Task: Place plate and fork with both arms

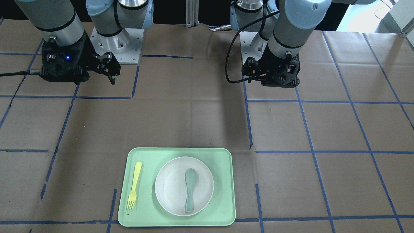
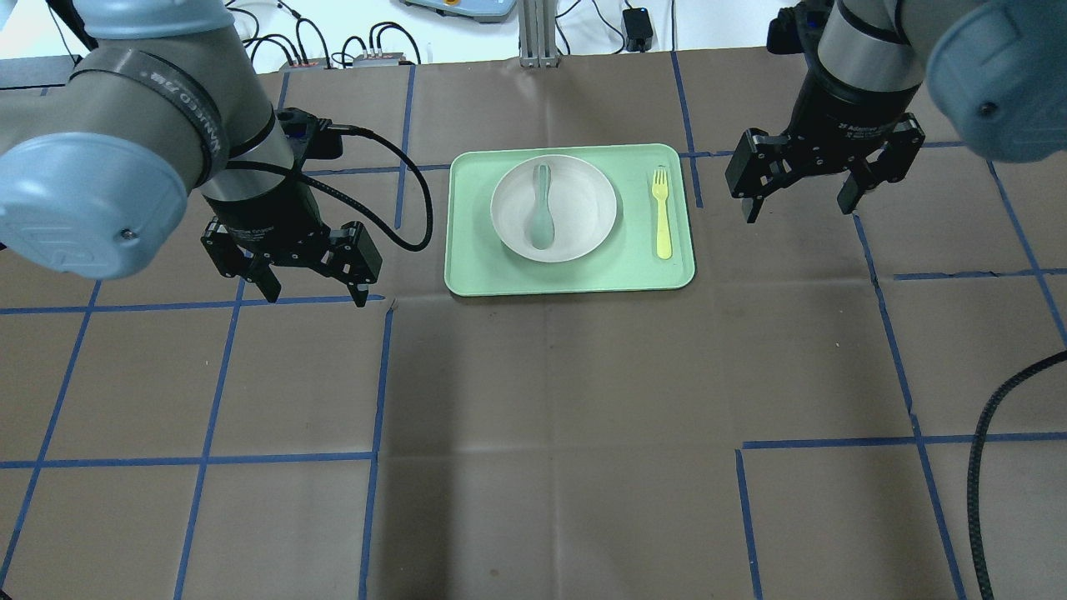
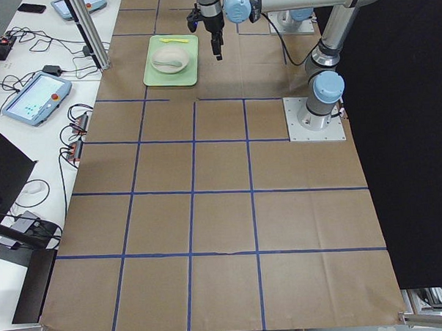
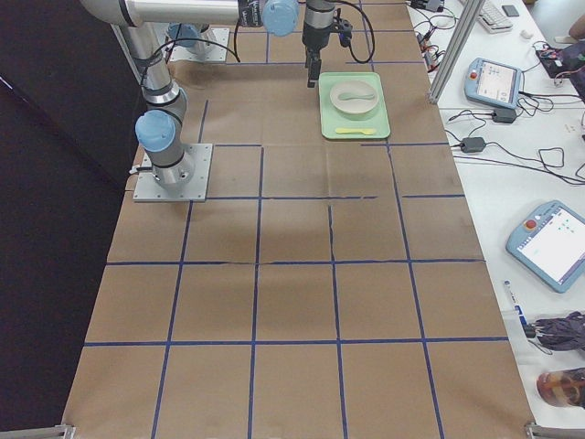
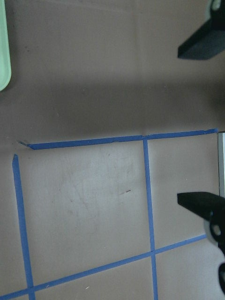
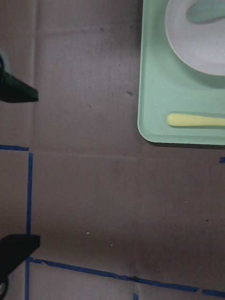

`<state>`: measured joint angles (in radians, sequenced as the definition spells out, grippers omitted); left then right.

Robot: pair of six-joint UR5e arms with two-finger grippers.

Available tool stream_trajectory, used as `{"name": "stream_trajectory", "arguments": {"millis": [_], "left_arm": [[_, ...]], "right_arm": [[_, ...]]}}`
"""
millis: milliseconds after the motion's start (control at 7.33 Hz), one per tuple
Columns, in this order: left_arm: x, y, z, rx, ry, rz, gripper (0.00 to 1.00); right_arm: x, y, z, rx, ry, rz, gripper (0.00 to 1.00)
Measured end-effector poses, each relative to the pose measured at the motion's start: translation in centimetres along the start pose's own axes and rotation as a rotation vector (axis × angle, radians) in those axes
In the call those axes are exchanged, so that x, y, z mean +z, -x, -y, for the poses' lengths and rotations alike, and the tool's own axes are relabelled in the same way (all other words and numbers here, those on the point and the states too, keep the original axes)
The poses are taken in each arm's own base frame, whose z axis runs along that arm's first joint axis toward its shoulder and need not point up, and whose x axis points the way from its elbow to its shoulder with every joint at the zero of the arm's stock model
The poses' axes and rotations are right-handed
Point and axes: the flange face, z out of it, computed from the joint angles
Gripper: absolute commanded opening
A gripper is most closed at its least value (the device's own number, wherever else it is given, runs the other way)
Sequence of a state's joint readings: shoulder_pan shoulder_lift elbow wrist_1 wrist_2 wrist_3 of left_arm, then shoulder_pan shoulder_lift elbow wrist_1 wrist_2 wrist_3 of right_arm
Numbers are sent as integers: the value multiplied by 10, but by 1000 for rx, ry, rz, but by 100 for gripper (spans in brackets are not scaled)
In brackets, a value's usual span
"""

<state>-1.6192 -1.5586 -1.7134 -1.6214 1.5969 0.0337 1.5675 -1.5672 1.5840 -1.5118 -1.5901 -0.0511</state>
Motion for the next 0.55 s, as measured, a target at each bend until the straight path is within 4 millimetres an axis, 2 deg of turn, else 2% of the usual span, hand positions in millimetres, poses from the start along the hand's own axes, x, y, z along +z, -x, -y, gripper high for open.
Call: {"name": "stream_trajectory", "arguments": {"millis": [273,545], "left_arm": [[1,0,0,1,2,0,100],[-2,0,-3,1,0,2,100]], "right_arm": [[1,1,-4,0,8,2,100],[11,2,-8,2,22,9,100]]}}
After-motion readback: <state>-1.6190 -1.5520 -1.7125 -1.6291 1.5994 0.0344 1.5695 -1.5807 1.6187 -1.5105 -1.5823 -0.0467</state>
